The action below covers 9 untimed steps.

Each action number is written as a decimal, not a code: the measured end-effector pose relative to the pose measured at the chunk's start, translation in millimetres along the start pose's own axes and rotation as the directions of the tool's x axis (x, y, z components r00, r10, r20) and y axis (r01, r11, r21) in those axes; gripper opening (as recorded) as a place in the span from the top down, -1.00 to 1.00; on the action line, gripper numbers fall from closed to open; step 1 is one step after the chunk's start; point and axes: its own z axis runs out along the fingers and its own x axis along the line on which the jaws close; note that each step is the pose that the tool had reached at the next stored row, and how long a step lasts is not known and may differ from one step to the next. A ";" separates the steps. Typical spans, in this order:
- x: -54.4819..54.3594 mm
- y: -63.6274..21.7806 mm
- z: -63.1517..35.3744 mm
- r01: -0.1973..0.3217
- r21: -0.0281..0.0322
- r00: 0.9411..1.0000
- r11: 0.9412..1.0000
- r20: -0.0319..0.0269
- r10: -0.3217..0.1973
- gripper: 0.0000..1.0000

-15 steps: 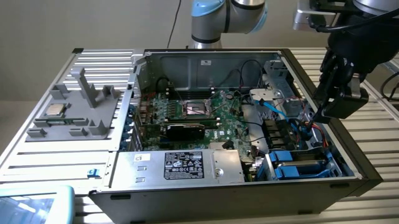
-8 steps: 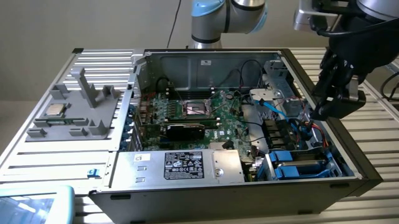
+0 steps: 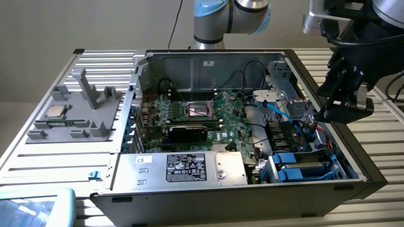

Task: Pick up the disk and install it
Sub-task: 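Insert the first disk wire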

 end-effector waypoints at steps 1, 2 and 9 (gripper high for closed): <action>2.3 -1.0 -0.9 0.000 0.000 1.000 1.000 0.000 0.000 -0.15; 4.5 -2.1 -1.5 0.000 0.000 1.000 1.000 0.000 0.000 -0.15; 20.9 -9.1 -5.5 -0.001 -0.007 1.000 1.000 -0.001 0.001 -0.15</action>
